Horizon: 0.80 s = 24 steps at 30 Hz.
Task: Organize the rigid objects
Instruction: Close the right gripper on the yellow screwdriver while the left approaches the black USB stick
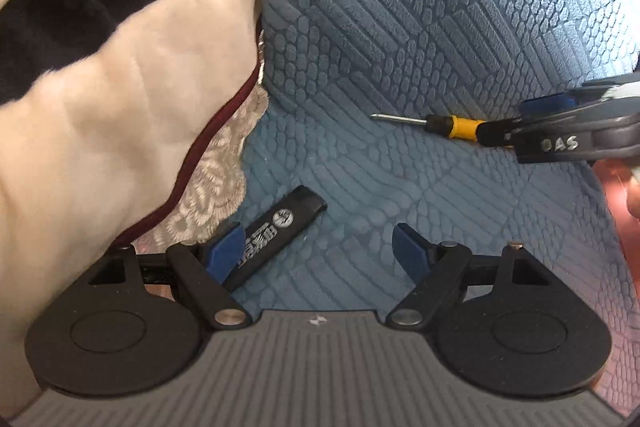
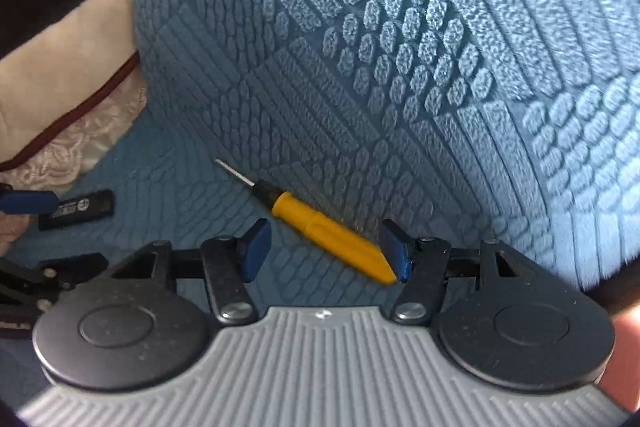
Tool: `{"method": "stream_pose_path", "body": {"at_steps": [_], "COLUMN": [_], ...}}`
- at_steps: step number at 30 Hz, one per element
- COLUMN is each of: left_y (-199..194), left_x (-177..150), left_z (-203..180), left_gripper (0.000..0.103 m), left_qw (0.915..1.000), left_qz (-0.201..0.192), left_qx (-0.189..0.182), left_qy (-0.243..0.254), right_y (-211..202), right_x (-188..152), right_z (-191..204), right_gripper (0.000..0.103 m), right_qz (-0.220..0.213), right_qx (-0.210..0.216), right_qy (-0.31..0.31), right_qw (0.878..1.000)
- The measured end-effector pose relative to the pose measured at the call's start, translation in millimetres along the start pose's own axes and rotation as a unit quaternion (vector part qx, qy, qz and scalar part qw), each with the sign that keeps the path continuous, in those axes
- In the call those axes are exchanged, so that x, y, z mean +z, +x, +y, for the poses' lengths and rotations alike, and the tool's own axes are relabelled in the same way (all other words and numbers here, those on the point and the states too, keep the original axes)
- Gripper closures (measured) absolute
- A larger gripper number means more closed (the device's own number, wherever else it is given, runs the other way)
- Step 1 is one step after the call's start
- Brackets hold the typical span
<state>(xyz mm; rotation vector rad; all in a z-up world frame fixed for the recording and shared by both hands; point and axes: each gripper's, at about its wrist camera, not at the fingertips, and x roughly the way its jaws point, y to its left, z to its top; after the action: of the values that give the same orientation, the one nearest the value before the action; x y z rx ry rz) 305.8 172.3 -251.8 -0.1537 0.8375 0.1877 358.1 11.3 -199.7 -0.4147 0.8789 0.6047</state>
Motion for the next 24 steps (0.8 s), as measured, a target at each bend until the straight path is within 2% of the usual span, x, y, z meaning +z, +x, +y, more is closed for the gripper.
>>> {"method": "stream_pose_path", "body": {"at_steps": [2,6,9,12,13,14,16,18,21,23,24], "left_y": [3.7,13.3,16.3,16.5,16.8,18.0,19.0,18.2,16.1,12.2,9.1], "left_x": [1.9,8.1,8.2,7.8,6.8,6.0,2.9,3.3,3.4,3.9,2.9], "left_z": [0.1,2.6,3.7,3.8,2.2,-1.0,-9.5,-8.4,-3.7,0.5,3.8], "left_gripper": [0.019,0.019,0.019,0.017,0.013,0.009,0.008,0.008,0.013,0.028,0.032], "left_qw": [0.9999,0.9998,0.9996,0.9995,0.9993,0.9988,0.9972,0.9975,0.9978,0.9985,0.9987], "left_qz": [-0.002,0.006,0.013,0.014,0.015,0.018,0.019,0.021,0.019,0.016,0.016], "left_qx": [0.004,-0.009,-0.015,-0.022,-0.025,-0.028,-0.027,-0.034,-0.037,-0.036,-0.038], "left_qy": [0.009,0.015,0.017,0.016,0.022,0.035,0.068,0.059,0.051,0.037,0.031], "right_y": [7.8,20.6,20.4,20.0,18.6,17.4,13.2,7.1,-1.5,-7.5,-11.0], "right_x": [-3.0,-9.3,-9.3,-6.4,-5.3,-5.1,-7.5,-11.7,-14.9,-18.8,-21.1], "right_z": [-0.2,-15.6,-19.1,-20.9,-22.1,-22.0,-18.2,-8.2,2.7,7.1,8.9], "right_gripper": [0.041,0.042,0.043,0.055,0.061,0.062,0.065,0.069,0.073,0.074,0.075], "right_qz": [0.005,0.023,0.032,0.048,0.052,0.056,0.057,0.057,0.061,0.063,0.064], "right_qx": [-0.002,0.015,0.023,0.032,0.035,0.036,0.024,0.02,0.025,0.027,0.027], "right_qy": [-0.02,0.022,0.03,0.016,0.016,0.016,0.015,-0.001,-0.007,-0.007,-0.006], "right_qw": [1.0,0.999,0.999,0.998,0.998,0.998,0.998,0.998,0.998,0.998,0.998]}}
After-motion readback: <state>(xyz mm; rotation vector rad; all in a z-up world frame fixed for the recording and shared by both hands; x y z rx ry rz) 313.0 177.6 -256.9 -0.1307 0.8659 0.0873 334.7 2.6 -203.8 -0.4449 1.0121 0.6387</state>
